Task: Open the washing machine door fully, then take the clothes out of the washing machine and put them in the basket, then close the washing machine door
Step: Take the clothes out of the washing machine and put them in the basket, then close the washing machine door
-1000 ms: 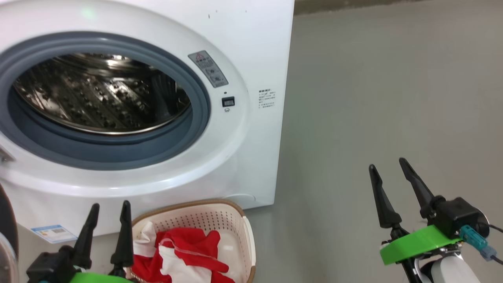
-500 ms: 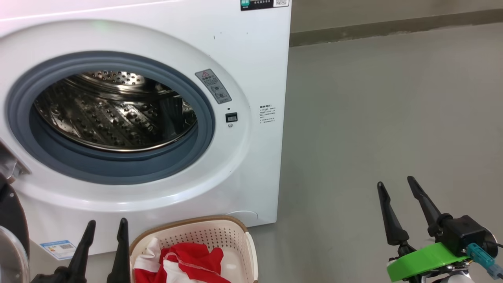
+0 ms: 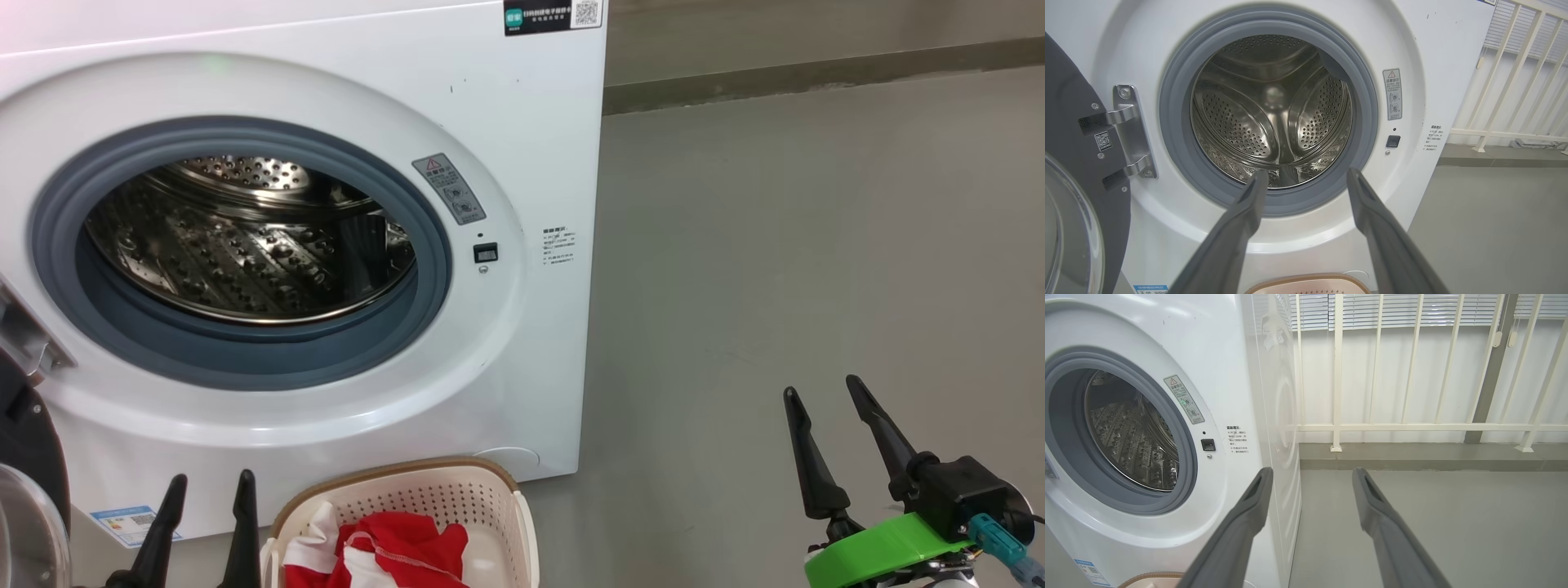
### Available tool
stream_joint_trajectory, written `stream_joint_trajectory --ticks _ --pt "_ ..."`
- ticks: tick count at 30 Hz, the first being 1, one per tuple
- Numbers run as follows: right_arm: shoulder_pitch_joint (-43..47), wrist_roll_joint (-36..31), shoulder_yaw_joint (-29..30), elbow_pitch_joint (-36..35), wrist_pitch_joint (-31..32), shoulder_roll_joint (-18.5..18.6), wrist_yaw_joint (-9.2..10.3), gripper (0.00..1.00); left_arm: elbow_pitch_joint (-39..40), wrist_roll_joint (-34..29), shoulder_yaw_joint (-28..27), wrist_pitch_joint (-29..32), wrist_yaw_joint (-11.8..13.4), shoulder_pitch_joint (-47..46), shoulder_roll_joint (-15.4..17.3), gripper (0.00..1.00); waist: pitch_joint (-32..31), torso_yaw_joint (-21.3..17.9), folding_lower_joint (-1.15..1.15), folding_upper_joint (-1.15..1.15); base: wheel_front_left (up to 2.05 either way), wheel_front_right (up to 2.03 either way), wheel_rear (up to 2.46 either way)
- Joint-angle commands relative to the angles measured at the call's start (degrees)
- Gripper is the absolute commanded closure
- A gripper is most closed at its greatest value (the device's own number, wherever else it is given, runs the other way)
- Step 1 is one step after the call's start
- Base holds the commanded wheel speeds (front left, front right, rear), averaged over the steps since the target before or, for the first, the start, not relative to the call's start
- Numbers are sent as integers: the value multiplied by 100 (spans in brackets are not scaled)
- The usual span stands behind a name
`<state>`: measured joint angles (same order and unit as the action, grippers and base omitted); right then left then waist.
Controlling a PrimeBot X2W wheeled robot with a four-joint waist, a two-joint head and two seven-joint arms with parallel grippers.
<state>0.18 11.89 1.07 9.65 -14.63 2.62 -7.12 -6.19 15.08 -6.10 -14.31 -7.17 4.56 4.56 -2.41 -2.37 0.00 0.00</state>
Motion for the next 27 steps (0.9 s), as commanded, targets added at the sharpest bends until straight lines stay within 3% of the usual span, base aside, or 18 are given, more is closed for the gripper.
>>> stream_joint_trajectory --ticks 1,16,27 --pt "-66 -79 -139 -134 -37 26 -36 0 156 -65 -234 -69 -28 -143 38 0 -4 10 0 0 0 0 0" --pt "-91 -116 -164 -104 -37 26 -36 0 164 -150 -348 -69 -30 -136 -69 0 2 -4 0 0 -10 10 0" --pt "-87 -104 -162 -97 -37 26 -36 0 143 -227 -313 -69 -31 -156 -82 0 37 1 0 0 -137 137 0"
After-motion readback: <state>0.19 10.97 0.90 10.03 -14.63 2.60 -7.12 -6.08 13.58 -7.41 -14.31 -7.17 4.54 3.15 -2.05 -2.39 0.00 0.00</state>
